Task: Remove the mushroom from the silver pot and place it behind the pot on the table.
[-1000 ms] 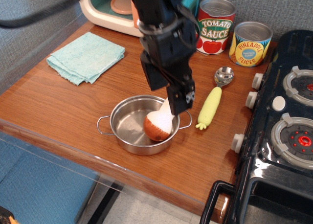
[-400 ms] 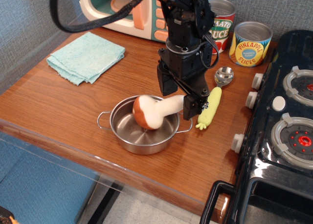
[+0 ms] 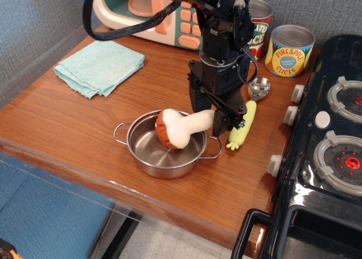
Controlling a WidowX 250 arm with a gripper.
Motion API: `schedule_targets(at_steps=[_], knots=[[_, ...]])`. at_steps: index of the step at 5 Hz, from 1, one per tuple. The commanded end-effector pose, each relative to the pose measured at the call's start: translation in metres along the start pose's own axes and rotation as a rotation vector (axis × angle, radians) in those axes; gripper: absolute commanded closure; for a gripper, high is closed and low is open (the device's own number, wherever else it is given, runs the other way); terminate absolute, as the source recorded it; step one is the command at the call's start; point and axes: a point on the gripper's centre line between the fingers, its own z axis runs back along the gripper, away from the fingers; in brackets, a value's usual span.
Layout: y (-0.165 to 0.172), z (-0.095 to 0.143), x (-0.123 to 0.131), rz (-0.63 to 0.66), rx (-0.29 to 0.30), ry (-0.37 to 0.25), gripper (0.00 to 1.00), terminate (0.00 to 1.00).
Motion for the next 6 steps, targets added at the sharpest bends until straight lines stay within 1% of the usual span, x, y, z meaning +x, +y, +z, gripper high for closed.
schedule_targets(at_steps=[1,2,3,4,5,6], knots=[[0.033,0.048,-0.001,0.034,0.005,-0.108,1.0,0.0],[0.06,0.073,0.001,0.098,-0.017,-0.135,1.0,0.0],[0.095,0.081,0.01,0.18,-0.024,-0.147,1.0,0.0],[0.123,0.066,0.027,0.251,-0.034,-0.115,1.0,0.0],[0.129,0.046,0.031,0.259,-0.038,-0.072,1.0,0.0],[0.124,0.041,0.035,0.243,-0.029,-0.037,0.0,0.0]])
